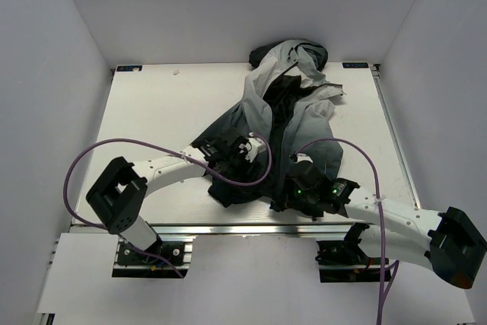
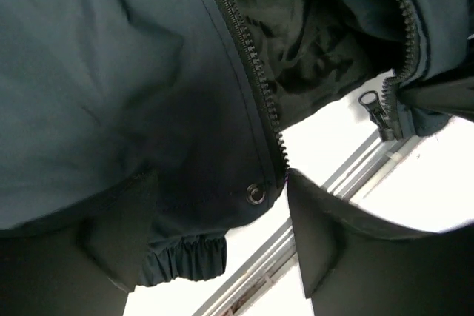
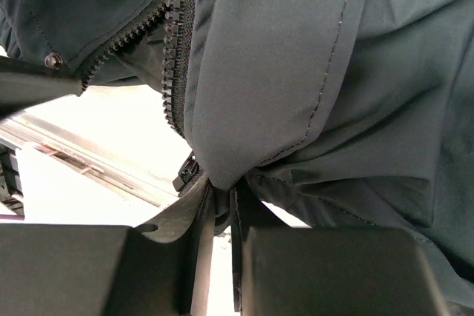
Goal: Zip up the jacket
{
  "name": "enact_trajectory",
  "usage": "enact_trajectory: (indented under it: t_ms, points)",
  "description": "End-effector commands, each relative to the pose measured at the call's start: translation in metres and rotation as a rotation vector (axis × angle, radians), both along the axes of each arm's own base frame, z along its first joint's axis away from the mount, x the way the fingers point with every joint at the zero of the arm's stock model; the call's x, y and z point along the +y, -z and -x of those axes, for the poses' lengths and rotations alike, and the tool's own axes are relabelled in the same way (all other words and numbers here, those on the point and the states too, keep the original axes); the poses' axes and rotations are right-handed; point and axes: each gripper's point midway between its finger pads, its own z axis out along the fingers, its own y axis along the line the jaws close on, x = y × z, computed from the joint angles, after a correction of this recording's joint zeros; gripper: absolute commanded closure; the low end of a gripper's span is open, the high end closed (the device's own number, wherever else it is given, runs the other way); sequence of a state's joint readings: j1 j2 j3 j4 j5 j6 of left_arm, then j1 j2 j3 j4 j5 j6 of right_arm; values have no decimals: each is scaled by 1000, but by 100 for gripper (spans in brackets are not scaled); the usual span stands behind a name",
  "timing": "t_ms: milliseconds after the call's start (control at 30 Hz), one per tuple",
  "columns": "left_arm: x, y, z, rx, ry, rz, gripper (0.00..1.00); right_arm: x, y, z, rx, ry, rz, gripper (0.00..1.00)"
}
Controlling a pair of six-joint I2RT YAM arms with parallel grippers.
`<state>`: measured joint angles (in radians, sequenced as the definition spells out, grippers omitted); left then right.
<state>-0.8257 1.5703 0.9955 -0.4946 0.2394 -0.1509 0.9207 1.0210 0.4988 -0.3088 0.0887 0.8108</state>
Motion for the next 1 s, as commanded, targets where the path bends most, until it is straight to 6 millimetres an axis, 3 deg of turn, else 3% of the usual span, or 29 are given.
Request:
enact_trajectory:
  t_ms: [0,133,267,333,467,633,833,900,967]
  points:
    - [-1,-2,-1,-41,33,-53,26,6,-7,-7,-31,-14,-34,100]
    - [1,4,3,-42,32,-92,45,7,-11,-11,-43,-12,-39,100]
    - [-5,3,2,-47,48,-73,49,4,-11,-13,-47,-7,-30,100]
    - [-4,5,3,-40,56,-80,49,4,-11,-13,-46,-4,-30,100]
    - [-6,9,11,-21,78,-88,35,1,-10,-12,-39,0,-20,100]
    - [-3,18,15,-30,82,-144,33,-2,-7,-11,-40,5,-17,100]
    - [-3,23,5,-70,35,-190,47,-6,-9,-14,-56,23,-16,100]
    - [-2,25,1,-80,19,-210,53,-8,-8,-14,-58,27,-16,100]
    - [-4,26,-1,-86,19,-213,66,-9,-8,-14,-58,33,-16,100]
